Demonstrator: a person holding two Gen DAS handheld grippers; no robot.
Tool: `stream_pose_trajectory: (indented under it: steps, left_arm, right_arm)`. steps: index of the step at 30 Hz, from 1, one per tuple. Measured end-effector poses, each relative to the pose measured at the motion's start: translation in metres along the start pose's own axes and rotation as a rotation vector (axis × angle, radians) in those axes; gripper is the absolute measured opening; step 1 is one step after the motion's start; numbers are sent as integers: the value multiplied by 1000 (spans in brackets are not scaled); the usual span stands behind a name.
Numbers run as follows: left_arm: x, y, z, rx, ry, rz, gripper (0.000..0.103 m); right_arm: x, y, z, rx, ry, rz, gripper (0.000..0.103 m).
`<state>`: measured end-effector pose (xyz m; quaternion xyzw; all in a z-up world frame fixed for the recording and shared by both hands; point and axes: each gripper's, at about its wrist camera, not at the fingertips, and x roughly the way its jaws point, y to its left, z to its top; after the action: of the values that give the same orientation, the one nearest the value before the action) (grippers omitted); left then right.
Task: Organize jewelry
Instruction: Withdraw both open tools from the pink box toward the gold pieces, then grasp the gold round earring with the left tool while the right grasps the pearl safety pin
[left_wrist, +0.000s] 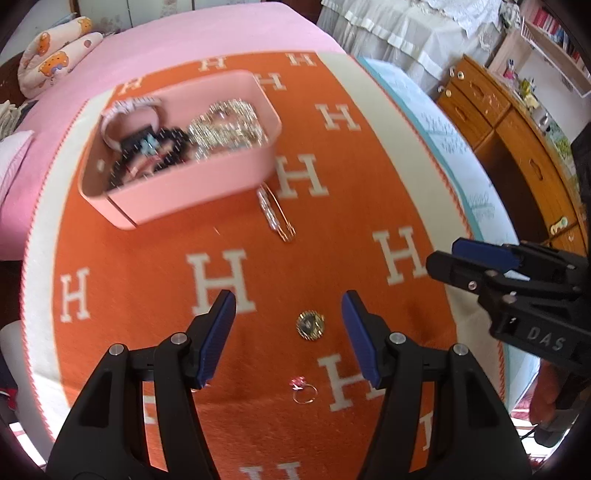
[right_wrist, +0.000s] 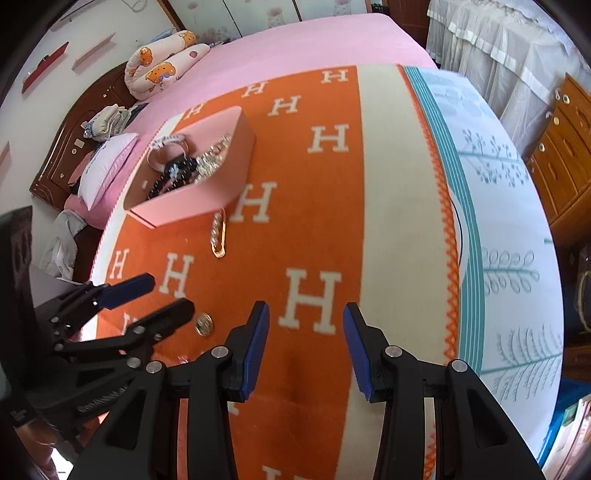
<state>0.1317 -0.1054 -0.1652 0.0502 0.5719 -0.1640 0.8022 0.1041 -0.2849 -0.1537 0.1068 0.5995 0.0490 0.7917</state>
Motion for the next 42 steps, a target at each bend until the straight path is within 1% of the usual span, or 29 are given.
stream_pose_trajectory:
  steps: [6,9,11,12,15,16,17,22,27,34,42]
  left_arm:
    - [21,-14,-14,24,25,35,57]
    - [26,-18,-18,28,25,50,53]
    - [27,-20,-19,37,17,67,46]
    - [27,-21,-19,40,15,76,45]
    - [25,-22,-21,44,9,80,29]
    - [24,-23,-21,47,8,78,20]
    - [22,-23,-20,49,8,78,17]
    - [17,-19,-24,25,3,62,16]
    - [4,-6,-24,-10,-17,57,16]
    - [-23,26,-21,-96,-63,60,16]
    - [-43,67,-27,-184,-86,69,16]
  right_arm:
    - [5,-11,-12,13,18,9,42]
    - [6,-14,-14,15,19,14,42]
    - [6,-16,-15,15,18,16,42]
    - [6,-17,-15,15,17,17,42]
    - [7,-18,-15,15,22,20,42]
    - [7,-18,-15,16,23,21,42]
    - [7,-18,-15,14,23,23,42]
    - [10,-10,-12,-13,24,31,42]
    - [14,11,-2,-68,24,45,42]
    - [25,55,16,-169,14,60,42]
    - [51,107,46,-264,-19,37,42]
